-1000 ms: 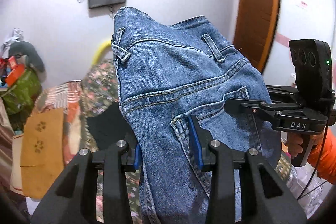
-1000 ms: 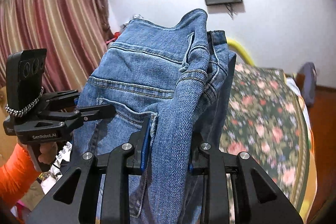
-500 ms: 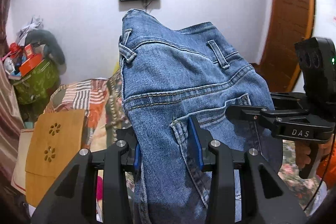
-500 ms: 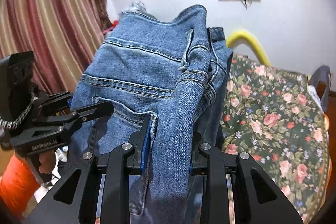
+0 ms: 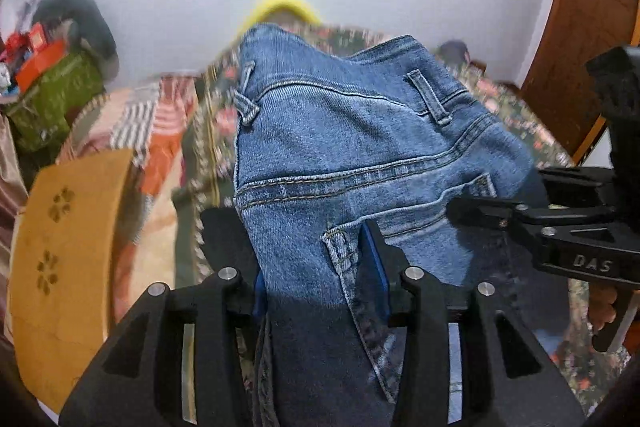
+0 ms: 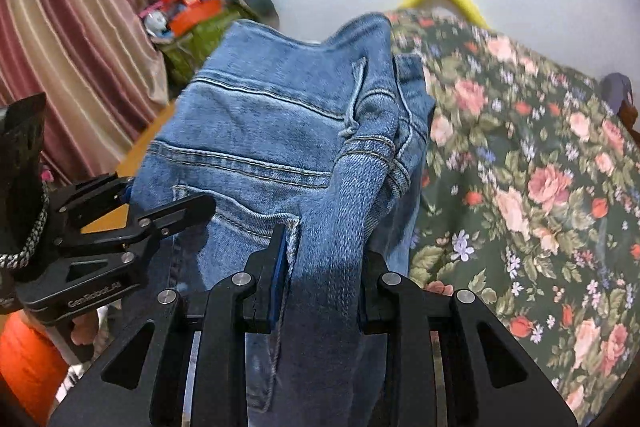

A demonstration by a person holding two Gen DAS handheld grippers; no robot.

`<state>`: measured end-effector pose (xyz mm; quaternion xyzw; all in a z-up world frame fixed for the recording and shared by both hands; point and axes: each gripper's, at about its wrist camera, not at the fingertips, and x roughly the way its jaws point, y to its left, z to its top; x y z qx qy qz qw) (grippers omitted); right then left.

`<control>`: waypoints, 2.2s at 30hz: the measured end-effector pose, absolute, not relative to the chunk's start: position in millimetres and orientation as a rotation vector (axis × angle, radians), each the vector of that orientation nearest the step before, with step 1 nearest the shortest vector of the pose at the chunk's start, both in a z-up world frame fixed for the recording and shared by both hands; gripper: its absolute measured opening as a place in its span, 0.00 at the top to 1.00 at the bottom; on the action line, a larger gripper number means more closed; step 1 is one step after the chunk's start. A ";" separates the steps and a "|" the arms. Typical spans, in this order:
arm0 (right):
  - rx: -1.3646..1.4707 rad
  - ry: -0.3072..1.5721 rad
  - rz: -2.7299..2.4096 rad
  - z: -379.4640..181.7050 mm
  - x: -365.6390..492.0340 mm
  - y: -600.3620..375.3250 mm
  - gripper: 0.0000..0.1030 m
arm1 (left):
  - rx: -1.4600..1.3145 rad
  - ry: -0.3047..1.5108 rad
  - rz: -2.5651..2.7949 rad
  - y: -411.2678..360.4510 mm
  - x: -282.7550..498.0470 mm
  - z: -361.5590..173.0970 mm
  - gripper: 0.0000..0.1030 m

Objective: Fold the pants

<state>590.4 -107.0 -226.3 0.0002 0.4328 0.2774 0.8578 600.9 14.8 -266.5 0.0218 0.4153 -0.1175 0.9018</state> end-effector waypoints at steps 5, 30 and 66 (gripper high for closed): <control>-0.026 0.970 0.560 -256.8 596.5 -106.0 0.76 | 0.061 0.950 -0.261 11.8 610.6 -305.2 0.56; -0.085 0.638 0.483 -72.5 421.0 -177.3 0.70 | -0.016 0.636 -0.157 35.2 415.4 -98.2 0.46; 0.048 0.106 0.412 -9.1 132.2 -191.8 0.02 | -0.047 0.124 -0.084 -12.6 77.9 -23.6 0.00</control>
